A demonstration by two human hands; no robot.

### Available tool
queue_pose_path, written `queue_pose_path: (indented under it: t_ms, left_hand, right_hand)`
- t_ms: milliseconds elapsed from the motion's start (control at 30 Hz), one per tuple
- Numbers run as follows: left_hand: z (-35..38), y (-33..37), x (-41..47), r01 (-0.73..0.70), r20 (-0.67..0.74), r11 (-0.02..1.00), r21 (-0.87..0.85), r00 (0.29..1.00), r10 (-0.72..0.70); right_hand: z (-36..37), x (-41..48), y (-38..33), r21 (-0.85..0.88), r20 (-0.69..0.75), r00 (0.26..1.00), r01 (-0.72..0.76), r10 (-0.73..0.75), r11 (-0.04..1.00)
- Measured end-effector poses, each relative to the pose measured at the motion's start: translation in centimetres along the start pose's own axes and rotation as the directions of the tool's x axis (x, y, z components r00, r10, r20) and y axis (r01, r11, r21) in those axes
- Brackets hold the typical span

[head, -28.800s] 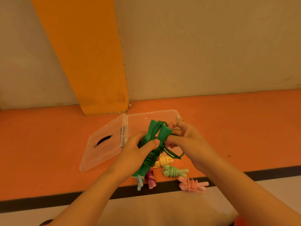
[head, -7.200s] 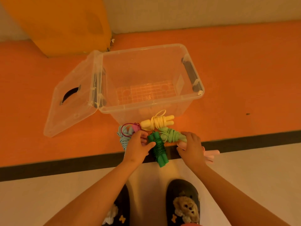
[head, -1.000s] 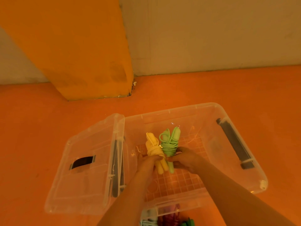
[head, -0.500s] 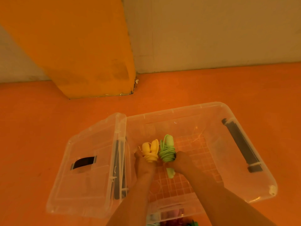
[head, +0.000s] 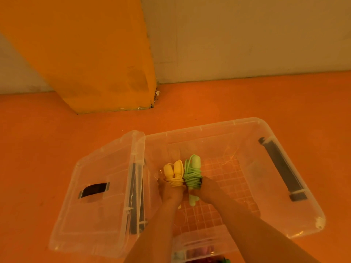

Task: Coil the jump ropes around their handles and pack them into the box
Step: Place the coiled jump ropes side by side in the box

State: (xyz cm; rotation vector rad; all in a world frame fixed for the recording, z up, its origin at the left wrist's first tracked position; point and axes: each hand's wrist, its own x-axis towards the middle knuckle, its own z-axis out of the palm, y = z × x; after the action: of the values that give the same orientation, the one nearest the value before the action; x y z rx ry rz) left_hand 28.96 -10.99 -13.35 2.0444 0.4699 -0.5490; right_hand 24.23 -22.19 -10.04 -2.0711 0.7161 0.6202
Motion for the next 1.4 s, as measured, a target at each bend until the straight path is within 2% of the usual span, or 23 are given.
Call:
queue_pose_path:
  t_ms: [133, 233, 333, 600, 733, 800, 900, 1033, 1133, 1200, 1300, 1400]
  left_hand:
    - [0.0, 0.8, -0.9, -0.19, -0.029, 0.982, 0.003, 0.981, 0.19]
    - [-0.8, 1.3, -1.3, -0.201, -0.037, 0.979, 0.042, 0.979, 0.203]
    - [-1.8, 1.5, -1.9, -0.278, 0.034, 0.948, 0.152, 0.96, 0.276]
    - [-3.7, 3.2, -8.8, -0.496, 0.139, 0.863, 0.099, 0.866, 0.481]
    - [-6.8, 3.7, -15.9, -0.639, 0.073, 0.76, -0.117, 0.758, 0.648]
    - [-7.7, 2.7, -17.5, -0.651, 0.025, 0.735, -0.189, 0.745, 0.666]
    - [-8.1, 0.7, -19.2, -0.636, -0.034, 0.75, -0.181, 0.767, 0.641]
    - [-9.1, -1.3, -22.1, -0.629, 0.022, 0.745, -0.223, 0.761, 0.649]
    - [-9.5, -4.3, -23.0, -0.581, 0.092, 0.79, -0.196, 0.791, 0.604]
    - [-9.1, -7.2, -23.0, -0.501, 0.117, 0.858, -0.109, 0.851, 0.512]
    - [-8.0, -11.5, -20.8, -0.273, 0.115, 0.956, 0.108, 0.959, 0.26]
    - [-7.6, -14.7, -17.8, -0.115, 0.151, 0.872, 0.476, 0.987, 0.048]
  right_hand:
    - [0.0, -0.2, 0.2, -0.119, 0.009, 0.999, -0.049, 0.051, 0.992]
    - [-0.9, -0.7, -0.1, -0.15, -0.014, 0.999, -0.038, 0.037, 0.988]
    - [-2.7, -2.2, -0.5, -0.131, -0.02, 1.0, 0.008, -0.011, 0.991]
    - [-4.5, -7.8, -2.9, 0.071, -0.193, 0.951, 0.26, -0.242, 0.963]
    - [-4.6, -12.8, -4.2, 0.084, -0.25, 0.851, 0.493, -0.461, 0.866]
    - [-4.1, -15.2, -3.9, 0.073, -0.291, 0.807, 0.554, -0.514, 0.829]
    - [-2.8, -17.8, -2.9, 0.034, -0.311, 0.788, 0.568, -0.532, 0.822]
    - [-1.9, -21.2, -0.9, 0.054, -0.328, 0.78, 0.578, -0.532, 0.814]
    - [-0.3, -23.3, 3.3, 0.149, -0.337, 0.815, 0.54, -0.471, 0.829]
    - [1.2, -23.5, 7.3, 0.169, -0.331, 0.863, 0.453, -0.383, 0.875]
    - [2.5, -22.1, 13.3, 0.108, -0.274, 0.929, 0.288, -0.25, 0.951]
    - [2.5, -20.6, 18.0, -0.09, -0.207, 0.963, 0.154, -0.17, 0.984]
